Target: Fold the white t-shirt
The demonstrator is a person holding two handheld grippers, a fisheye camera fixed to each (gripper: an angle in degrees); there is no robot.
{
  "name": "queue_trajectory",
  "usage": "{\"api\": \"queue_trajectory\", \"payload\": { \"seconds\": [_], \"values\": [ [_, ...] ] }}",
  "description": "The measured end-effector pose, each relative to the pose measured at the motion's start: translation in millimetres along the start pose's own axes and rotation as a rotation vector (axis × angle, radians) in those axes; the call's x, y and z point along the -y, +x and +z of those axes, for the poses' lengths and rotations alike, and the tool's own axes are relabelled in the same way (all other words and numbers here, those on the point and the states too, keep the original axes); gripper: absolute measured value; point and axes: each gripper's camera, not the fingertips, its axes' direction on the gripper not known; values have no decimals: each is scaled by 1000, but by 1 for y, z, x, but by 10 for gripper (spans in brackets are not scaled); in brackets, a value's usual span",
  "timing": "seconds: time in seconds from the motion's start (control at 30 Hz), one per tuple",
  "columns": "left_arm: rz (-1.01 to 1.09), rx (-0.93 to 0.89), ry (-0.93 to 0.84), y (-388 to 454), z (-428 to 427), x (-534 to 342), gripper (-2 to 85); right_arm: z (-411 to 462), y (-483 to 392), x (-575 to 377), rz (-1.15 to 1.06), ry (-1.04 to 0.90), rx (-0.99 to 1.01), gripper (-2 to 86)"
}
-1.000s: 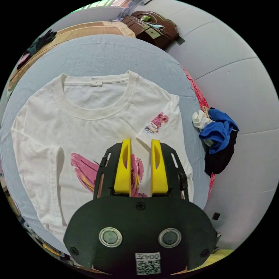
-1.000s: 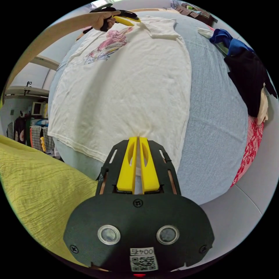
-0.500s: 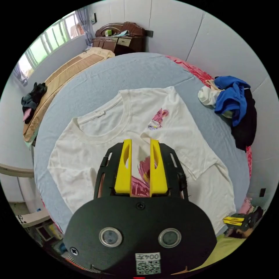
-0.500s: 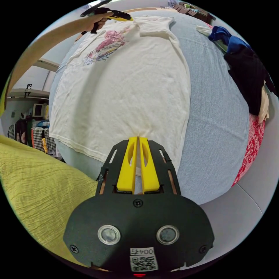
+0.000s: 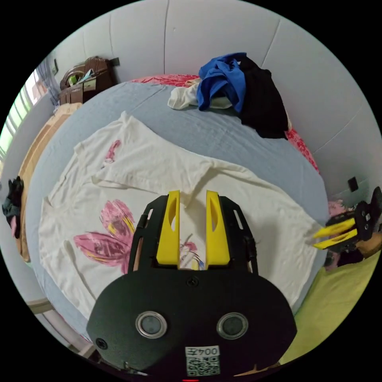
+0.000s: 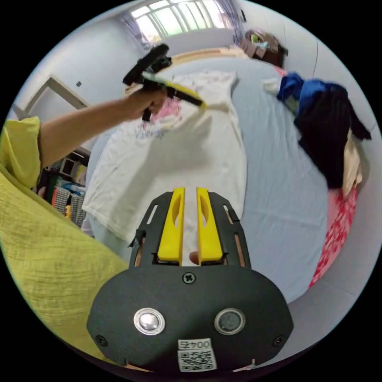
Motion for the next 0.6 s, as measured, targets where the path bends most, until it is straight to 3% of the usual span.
{"api": "queue_trajectory", "payload": {
  "seconds": [0.17, 0.4, 0.6],
  "values": [
    [-111, 4, -36, 29, -20, -72, 94, 5, 4, 69, -149, 238, -237, 65],
    [-356, 43, -146, 78, -37, -212, 89, 58, 20, 139, -226, 91, -248, 116],
    [-426, 98, -115, 107, -43, -241, 77, 88, 9, 165, -365, 44, -353, 113]
  ]
}}
